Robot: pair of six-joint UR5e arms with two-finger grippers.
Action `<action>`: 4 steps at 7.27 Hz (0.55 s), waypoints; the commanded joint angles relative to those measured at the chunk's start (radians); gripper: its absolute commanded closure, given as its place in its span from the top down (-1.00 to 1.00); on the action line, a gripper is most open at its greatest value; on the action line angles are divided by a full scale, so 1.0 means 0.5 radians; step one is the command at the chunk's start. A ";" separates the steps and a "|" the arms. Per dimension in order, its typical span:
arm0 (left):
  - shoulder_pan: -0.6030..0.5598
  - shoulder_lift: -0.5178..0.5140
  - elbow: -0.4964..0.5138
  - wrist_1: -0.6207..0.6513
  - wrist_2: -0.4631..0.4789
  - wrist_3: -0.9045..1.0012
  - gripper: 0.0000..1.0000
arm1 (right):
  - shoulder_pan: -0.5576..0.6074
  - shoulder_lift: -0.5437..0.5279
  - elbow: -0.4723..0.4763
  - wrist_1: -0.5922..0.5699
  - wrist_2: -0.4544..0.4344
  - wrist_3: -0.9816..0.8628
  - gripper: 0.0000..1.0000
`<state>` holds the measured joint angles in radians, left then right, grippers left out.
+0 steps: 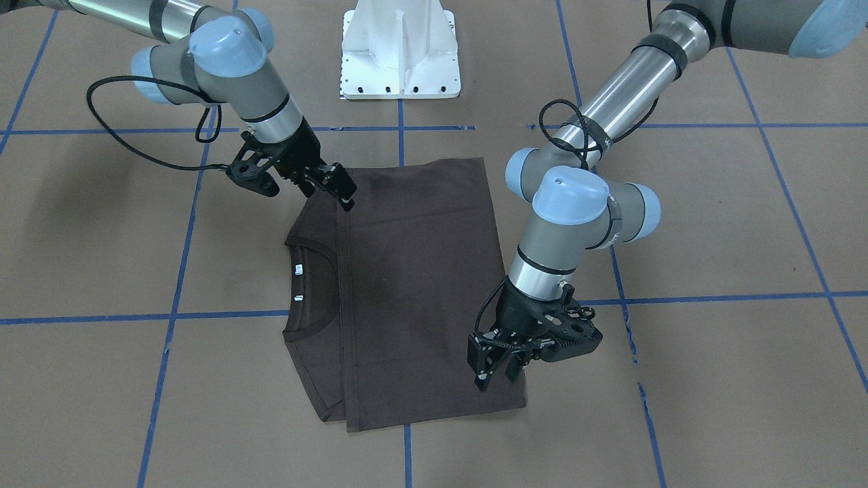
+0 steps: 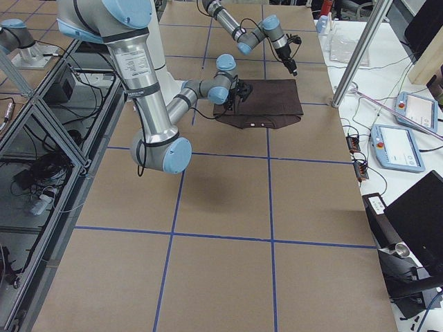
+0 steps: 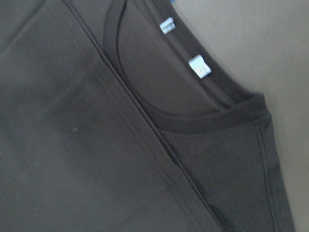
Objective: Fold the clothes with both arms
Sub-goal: 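Press the near corner with the right gripper while the left holds the far corner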
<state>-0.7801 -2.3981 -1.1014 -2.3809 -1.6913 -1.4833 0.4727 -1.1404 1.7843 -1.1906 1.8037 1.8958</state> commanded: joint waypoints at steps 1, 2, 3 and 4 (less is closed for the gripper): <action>0.002 0.105 -0.150 -0.003 -0.029 0.000 0.24 | -0.346 0.007 -0.010 -0.191 -0.281 0.266 0.70; 0.002 0.105 -0.150 -0.003 -0.029 0.000 0.24 | -0.353 0.010 -0.001 -0.272 -0.282 0.295 0.50; 0.008 0.105 -0.150 -0.003 -0.029 -0.015 0.26 | -0.350 0.007 -0.001 -0.282 -0.282 0.295 0.44; 0.011 0.105 -0.153 -0.003 -0.029 -0.043 0.26 | -0.350 -0.002 -0.001 -0.303 -0.282 0.301 0.39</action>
<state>-0.7768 -2.3462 -1.1760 -2.3822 -1.7056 -1.4918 0.3013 -1.1379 1.7835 -1.3245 1.6658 2.0392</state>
